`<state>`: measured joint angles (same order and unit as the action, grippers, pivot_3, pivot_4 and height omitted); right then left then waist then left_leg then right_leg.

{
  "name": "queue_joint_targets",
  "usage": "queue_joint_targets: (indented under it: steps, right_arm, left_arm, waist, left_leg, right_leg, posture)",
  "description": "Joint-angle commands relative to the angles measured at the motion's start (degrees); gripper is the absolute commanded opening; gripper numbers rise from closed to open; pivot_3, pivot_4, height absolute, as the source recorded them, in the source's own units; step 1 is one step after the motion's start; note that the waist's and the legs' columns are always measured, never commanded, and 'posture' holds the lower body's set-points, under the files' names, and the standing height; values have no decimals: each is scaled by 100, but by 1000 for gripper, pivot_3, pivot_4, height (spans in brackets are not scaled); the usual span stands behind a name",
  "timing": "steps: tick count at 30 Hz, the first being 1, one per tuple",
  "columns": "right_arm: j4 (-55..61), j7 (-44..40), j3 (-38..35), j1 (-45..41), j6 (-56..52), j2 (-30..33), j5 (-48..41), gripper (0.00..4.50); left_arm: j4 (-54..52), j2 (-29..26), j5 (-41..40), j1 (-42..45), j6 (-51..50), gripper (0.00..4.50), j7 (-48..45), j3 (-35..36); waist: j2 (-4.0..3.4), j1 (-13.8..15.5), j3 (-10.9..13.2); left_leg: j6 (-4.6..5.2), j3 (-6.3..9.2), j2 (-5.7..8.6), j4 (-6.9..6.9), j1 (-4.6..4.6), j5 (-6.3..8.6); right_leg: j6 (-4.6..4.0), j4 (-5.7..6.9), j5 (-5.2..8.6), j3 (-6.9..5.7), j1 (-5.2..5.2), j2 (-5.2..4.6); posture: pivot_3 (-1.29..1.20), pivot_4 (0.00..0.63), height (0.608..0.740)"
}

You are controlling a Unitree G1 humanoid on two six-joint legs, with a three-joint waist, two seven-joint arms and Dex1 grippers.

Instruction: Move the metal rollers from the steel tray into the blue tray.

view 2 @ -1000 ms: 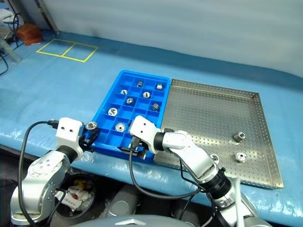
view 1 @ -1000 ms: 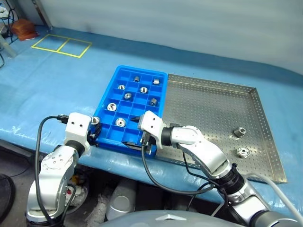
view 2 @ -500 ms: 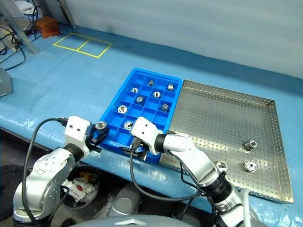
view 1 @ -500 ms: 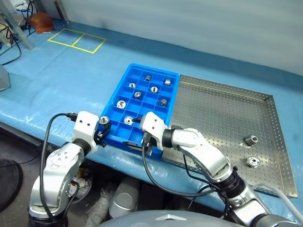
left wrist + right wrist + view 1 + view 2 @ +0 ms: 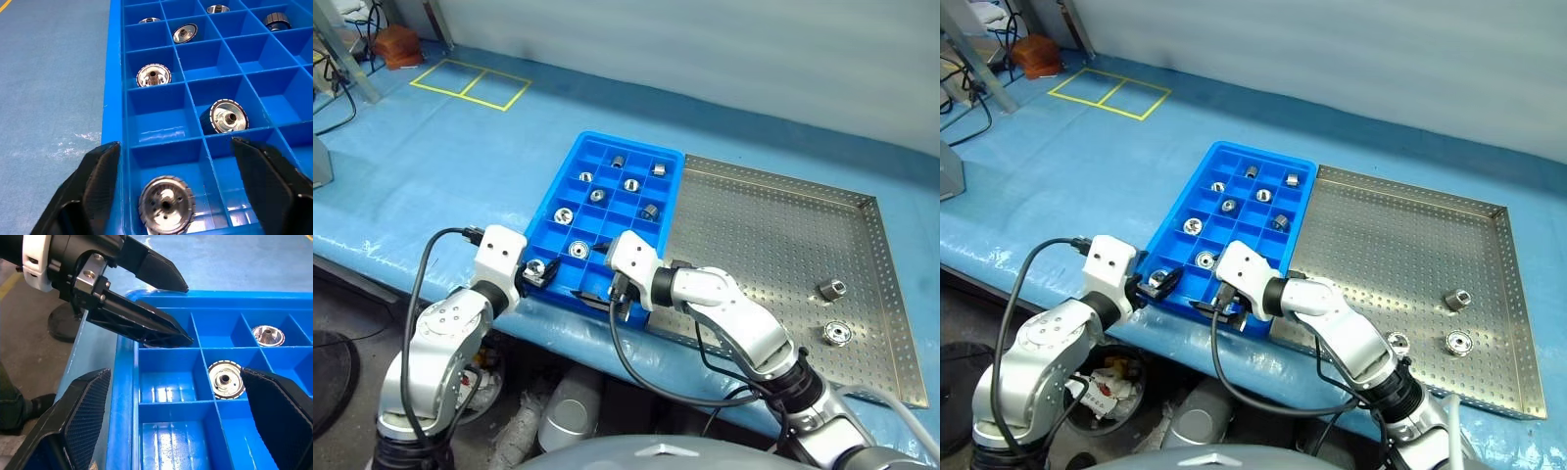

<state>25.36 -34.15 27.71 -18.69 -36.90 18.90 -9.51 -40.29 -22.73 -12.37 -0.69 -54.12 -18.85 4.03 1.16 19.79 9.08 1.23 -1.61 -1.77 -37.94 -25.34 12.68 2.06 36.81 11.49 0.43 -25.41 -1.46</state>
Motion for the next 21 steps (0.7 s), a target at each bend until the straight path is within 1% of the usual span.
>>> queue_joint_targets:
  steps: [1,6,7,9,12,15,21]
  right_arm:
    - [435,160,-267,150,-75,32,-18,4500]
    - [831,491,-554,464,-308,66,-6,4500]
    - [910,556,-654,544,-351,83,-13,4500]
    - [1131,782,-913,781,-487,128,28,4500]
    - [1399,1072,-1228,1086,-690,147,59,4500]
    - [1719,1388,-1580,1446,-948,179,114,4500]
    - [2168,1942,-2130,1911,-1436,48,200,4500]
  left_arm:
    - [12,-53,-71,284,235,4446,-43,86]
    - [311,44,-81,663,619,4446,-43,55]
    - [393,64,-66,755,705,4446,-43,0]
    - [575,175,-133,968,865,4446,-101,-131]
    - [767,300,-132,1150,1085,4446,-170,-326]
    - [1037,450,-122,1343,1450,4446,-300,-595]
    - [1489,685,-101,1620,1839,4446,-511,-1035]
  waist:
    - [1,2,-1]
    - [1,-3,-1]
    - [2,-13,-1]
    - [1,-43,-2]
    - [3,-185,-4]
    - [3,-443,-5]
    - [2,-1189,-5]
  left_leg:
    - [0,0,0,0,0,0]
    - [-1,1,1,-1,-2,-1]
    - [-1,3,1,-1,-5,-2]
    - [-2,2,2,-3,-6,-2]
    - [-1,5,7,-14,-12,-2]
    - [2,2,8,-18,-13,-3]
    - [9,19,9,-23,-10,-8]
  right_leg:
    - [0,0,0,0,0,0]
    - [0,1,0,0,2,0]
    - [0,1,0,-1,1,0]
    - [0,1,0,-1,0,1]
    - [4,-2,-3,0,4,-2]
    - [8,-2,-6,5,7,-3]
    - [6,2,-7,6,20,0]
  posture:
    - [367,150,740]
    - [367,150,740]
    - [266,150,740]
    - [228,150,740]
    - [196,150,740]
    - [129,150,740]
    - [57,150,740]
